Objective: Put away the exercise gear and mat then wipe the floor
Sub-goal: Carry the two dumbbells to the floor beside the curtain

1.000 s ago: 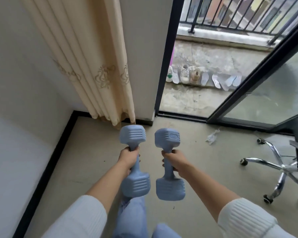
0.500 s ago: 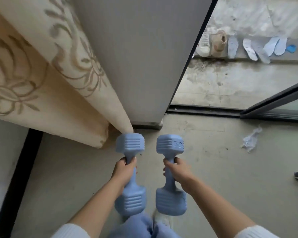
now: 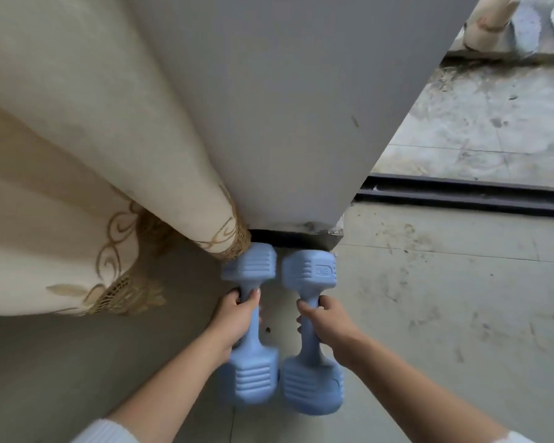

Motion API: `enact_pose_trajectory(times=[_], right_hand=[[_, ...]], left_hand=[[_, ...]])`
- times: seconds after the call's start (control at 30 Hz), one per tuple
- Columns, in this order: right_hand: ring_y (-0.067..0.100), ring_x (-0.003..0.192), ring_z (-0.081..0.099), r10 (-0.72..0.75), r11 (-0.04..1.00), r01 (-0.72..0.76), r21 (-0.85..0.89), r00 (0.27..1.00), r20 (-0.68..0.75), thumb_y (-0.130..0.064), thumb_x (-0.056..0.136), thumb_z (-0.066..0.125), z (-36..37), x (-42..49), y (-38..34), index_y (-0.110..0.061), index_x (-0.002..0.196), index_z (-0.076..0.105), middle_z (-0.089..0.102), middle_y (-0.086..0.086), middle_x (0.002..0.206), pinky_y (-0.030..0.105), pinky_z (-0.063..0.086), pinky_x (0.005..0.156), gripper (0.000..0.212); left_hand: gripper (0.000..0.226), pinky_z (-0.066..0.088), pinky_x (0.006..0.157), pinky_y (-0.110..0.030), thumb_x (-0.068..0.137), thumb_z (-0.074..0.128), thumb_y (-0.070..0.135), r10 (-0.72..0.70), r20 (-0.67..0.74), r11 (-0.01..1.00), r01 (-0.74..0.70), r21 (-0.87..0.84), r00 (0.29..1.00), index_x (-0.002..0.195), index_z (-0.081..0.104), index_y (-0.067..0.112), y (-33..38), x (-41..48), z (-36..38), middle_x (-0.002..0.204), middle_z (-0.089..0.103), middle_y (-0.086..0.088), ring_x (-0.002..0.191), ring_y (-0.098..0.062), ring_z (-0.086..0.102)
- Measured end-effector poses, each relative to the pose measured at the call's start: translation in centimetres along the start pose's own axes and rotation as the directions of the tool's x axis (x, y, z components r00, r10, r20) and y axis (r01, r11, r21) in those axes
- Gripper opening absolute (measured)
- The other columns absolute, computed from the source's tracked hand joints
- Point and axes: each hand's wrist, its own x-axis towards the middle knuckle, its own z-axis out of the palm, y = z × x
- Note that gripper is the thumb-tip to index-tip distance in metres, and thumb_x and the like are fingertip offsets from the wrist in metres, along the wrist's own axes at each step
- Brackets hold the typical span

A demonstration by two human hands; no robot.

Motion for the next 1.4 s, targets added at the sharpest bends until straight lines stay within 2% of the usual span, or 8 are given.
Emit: enact_pose_trajectory(times=[0.17, 0.47, 0.77, 0.97, 1.13, 1.2, 1.3, 1.4], right_hand=[[0.025, 0.076, 0.062, -0.029, 1.0, 0.029, 0.001, 1.0, 0.008, -0.018, 0.095, 0.055, 0.8, 2.2, -0.3, -0.008, 0.091, 0.053, 0.06, 0.015, 0.089, 0.03, 0.052, 0.066, 0.011], [0.022, 0.078, 0.065, -0.03, 0.999, 0.029, 0.045, 0.999, 0.028, -0.022, 0.096, 0.055, 2.0, 3.6, -0.8, -0.009, 0.098, 0.054, 0.065, 0.01, 0.09, 0.029, 0.052, 0.067, 0.013], [0.031, 0.1, 0.065, -0.043, 0.999, 0.043, 0.001, 0.999, 0.02, -0.026, 0.093, 0.059, 2.5, 4.0, -0.4, -0.014, 0.089, 0.057, 0.067, 0.02, 0.104, 0.043, 0.052, 0.087, 0.013], [0.026, 0.09, 0.063, -0.052, 0.997, 0.054, -0.062, 0.998, 0.031, -0.026, 0.094, 0.058, 2.9, 4.1, -0.6, -0.011, 0.094, 0.058, 0.066, 0.022, 0.108, 0.046, 0.052, 0.087, 0.015], [0.025, 0.086, 0.059, 0.014, 0.978, 0.001, -0.207, 0.997, 0.072, -0.024, 0.098, 0.051, 2.5, 3.0, -1.8, -0.004, 0.115, 0.055, 0.061, 0.014, 0.1, 0.037, 0.055, 0.073, 0.027], [0.022, 0.074, 0.052, 0.016, 0.951, 0.007, -0.308, 0.997, 0.072, -0.018, 0.096, 0.049, 2.3, 2.2, -2.3, 0.0, 0.116, 0.055, 0.056, 0.012, 0.091, 0.027, 0.046, 0.056, 0.028], [0.019, 0.067, 0.047, 0.0, 0.91, 0.025, -0.413, 0.998, 0.059, -0.011, 0.091, 0.048, 1.6, 1.1, -3.1, 0.001, 0.119, 0.057, 0.054, 0.008, 0.079, 0.024, 0.038, 0.052, 0.032], [0.018, 0.078, 0.056, 0.011, 0.927, 0.011, -0.376, 0.998, 0.058, -0.013, 0.092, 0.054, 0.6, -0.5, -4.3, -0.006, 0.137, 0.046, 0.062, 0.009, 0.101, 0.024, 0.044, 0.057, 0.046]], left_hand=[[0.024, 0.045, 0.061, -0.023, 0.095, 0.051, 0.034, 0.039, 0.029, 0.999, -0.04, 0.037, 0.999, 0.1, 0.059, 0.012, 0.3, 1.9, -0.7, 0.087, 0.063, -0.004, 0.074, -0.014, 0.063], [0.023, 0.05, 0.066, -0.025, 0.097, 0.049, 0.026, 0.053, 0.033, 0.999, -0.053, 0.007, 0.998, 0.111, 0.059, 0.011, 0.1, 2.8, -1.7, 0.092, 0.065, -0.006, 0.074, -0.017, 0.064], [0.025, 0.052, 0.054, -0.017, 0.096, 0.05, 0.021, 0.092, 0.023, 0.99, -0.089, -0.11, 0.996, 0.118, 0.057, 0.012, -0.7, 4.1, -2.7, 0.103, 0.062, -0.01, 0.082, -0.02, 0.063], [0.018, 0.052, 0.079, -0.031, 0.097, 0.049, 0.025, 0.108, 0.05, 0.993, -0.105, -0.06, 0.993, 0.107, 0.063, 0.019, -0.7, 4.4, -3.9, 0.097, 0.066, -0.008, 0.085, -0.022, 0.065], [0.032, 0.039, 0.105, -0.034, 0.098, 0.046, 0.027, 0.107, 0.031, 0.976, -0.111, 0.188, 0.994, 0.128, 0.054, 0.017, -0.2, 3.6, -4.0, 0.123, 0.058, -0.001, 0.118, -0.017, 0.051], [0.03, 0.041, 0.099, -0.035, 0.098, 0.045, 0.025, 0.09, 0.042, 0.948, -0.099, 0.302, 0.995, 0.125, 0.055, 0.016, 0.2, 2.9, -4.1, 0.119, 0.06, -0.005, 0.114, -0.02, 0.054], [0.028, 0.045, 0.091, -0.034, 0.095, 0.046, 0.026, 0.074, 0.054, 0.904, -0.09, 0.418, 0.996, 0.12, 0.055, 0.017, 0.7, 1.6, -4.3, 0.112, 0.062, -0.005, 0.107, -0.021, 0.057], [0.008, 0.042, 0.082, -0.029, 0.095, 0.045, 0.023, 0.068, 0.035, 0.885, -0.077, 0.46, 0.997, 0.097, 0.052, 0.02, 1.2, -0.1, -4.4, 0.096, 0.056, 0.002, 0.096, -0.016, 0.052]])
